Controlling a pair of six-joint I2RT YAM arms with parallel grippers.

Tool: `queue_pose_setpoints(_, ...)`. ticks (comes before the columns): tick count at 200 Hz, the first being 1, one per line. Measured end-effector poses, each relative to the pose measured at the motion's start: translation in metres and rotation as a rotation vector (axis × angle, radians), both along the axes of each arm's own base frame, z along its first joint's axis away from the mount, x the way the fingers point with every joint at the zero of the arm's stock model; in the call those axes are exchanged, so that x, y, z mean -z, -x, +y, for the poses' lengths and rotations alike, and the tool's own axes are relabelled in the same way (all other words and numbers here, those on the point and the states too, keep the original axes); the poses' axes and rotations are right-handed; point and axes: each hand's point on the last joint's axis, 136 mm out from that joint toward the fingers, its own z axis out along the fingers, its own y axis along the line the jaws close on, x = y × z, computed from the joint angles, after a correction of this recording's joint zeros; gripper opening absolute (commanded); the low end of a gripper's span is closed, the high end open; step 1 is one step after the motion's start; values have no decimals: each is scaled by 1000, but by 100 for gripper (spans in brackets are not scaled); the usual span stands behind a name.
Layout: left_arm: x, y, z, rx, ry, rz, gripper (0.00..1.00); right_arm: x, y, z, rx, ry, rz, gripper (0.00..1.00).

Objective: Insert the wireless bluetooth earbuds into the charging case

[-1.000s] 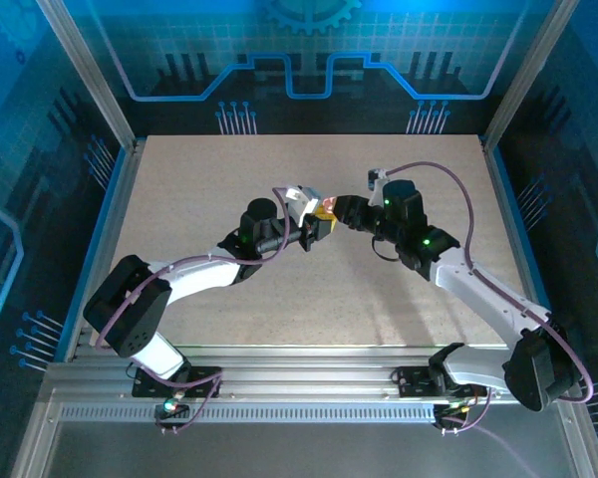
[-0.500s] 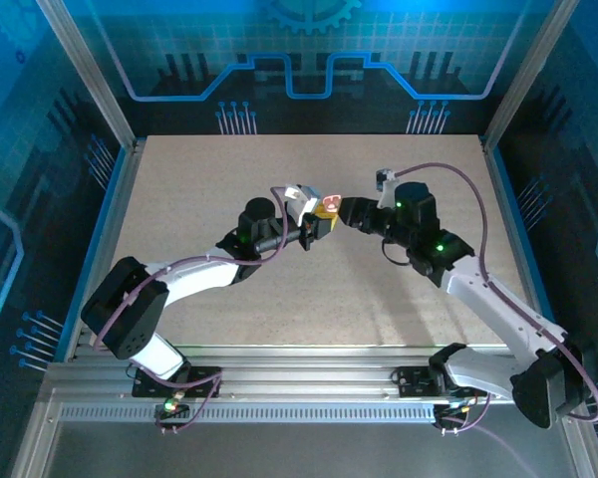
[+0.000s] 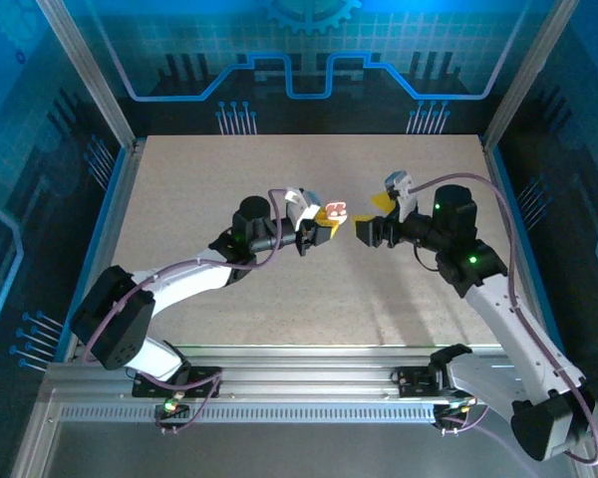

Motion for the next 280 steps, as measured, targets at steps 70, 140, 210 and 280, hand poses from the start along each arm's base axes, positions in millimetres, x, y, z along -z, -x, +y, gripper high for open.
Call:
queue_pose_setpoints(70, -19, 21, -6, 127, -18, -69, 22, 10, 17, -11, -197, 91, -95, 85)
queue_pose_setpoints(140, -28, 34, -8, 195, -15, -92, 22, 28, 28, -1, -330, 166, -142, 80)
queue_pose_setpoints(210, -31, 36, -9, 213, -10, -95, 22, 30, 24, 21, -446, 182, -144, 75)
queue_pose_setpoints(280, -31, 38, -9, 220, -7, -98, 22, 23, 25, 36, -551, 187, -201, 61)
